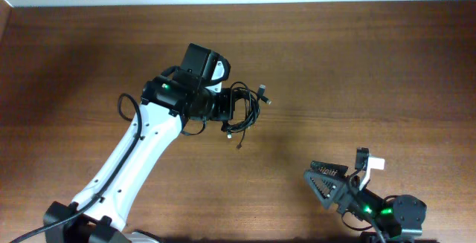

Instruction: Untangle cables

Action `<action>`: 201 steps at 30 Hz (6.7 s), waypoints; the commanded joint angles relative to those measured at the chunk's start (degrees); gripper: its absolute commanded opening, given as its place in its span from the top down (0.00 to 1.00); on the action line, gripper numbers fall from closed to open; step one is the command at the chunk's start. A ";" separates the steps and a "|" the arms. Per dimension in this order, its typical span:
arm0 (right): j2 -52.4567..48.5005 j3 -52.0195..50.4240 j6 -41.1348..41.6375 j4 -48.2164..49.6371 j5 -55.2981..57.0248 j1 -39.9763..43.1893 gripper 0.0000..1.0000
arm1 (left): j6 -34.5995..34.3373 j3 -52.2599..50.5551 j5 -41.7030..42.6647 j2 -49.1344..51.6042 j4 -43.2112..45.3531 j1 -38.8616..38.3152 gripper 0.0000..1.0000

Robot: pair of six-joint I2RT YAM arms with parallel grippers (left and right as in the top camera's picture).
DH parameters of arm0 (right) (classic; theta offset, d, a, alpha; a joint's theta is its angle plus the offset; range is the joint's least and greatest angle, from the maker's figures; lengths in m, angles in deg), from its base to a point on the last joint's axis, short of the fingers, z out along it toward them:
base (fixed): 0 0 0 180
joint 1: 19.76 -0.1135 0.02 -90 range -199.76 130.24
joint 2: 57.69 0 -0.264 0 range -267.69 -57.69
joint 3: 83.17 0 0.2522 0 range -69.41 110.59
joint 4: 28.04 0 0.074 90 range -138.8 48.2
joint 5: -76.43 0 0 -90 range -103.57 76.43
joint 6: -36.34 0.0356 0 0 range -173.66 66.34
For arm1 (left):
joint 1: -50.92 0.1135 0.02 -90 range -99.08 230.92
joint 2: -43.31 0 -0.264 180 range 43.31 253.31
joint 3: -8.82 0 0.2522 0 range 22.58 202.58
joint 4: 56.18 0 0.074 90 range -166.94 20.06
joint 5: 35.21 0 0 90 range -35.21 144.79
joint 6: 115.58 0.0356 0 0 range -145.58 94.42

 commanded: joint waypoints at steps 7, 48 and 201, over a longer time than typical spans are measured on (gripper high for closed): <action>-3.63 1.70 6.64 16.33 -0.92 -0.20 0.17 | 38.56 -0.63 0.94 -0.09 3.72 -7.10 1.00; -56.37 29.73 -40.02 -30.99 32.48 -0.20 0.16 | -48.52 -26.71 -1.25 7.15 33.83 -8.26 0.67; -66.23 34.12 -40.33 -12.87 24.63 -9.97 0.94 | -37.44 -26.93 17.68 -5.05 71.78 -16.52 1.00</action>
